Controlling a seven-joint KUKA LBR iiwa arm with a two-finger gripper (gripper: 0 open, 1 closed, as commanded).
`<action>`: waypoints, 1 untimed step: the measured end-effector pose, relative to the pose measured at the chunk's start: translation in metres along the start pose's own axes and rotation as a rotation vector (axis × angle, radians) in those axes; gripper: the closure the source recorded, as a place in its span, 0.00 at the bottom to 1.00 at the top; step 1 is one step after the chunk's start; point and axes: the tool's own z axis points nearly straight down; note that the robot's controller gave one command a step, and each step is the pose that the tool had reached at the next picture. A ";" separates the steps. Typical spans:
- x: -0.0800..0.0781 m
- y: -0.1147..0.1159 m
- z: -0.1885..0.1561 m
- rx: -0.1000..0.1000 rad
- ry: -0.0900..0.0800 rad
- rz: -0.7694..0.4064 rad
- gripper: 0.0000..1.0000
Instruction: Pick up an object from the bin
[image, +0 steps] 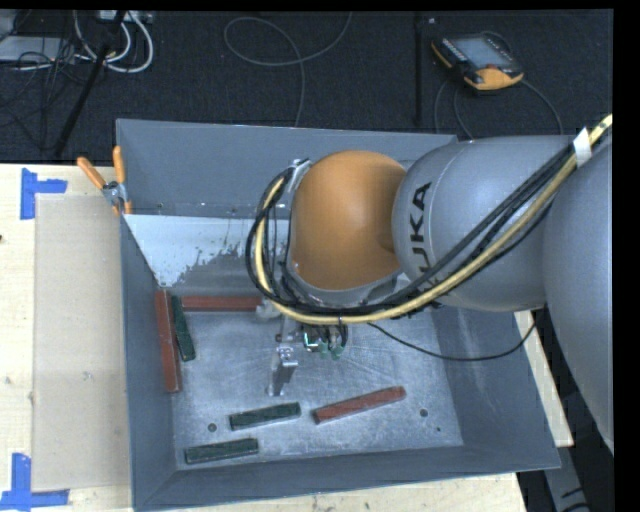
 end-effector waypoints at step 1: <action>-0.002 -0.001 -0.004 -0.001 -0.007 0.004 1.00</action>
Offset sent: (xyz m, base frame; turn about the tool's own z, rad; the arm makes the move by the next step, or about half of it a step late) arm 0.0000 0.0000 0.0000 0.0000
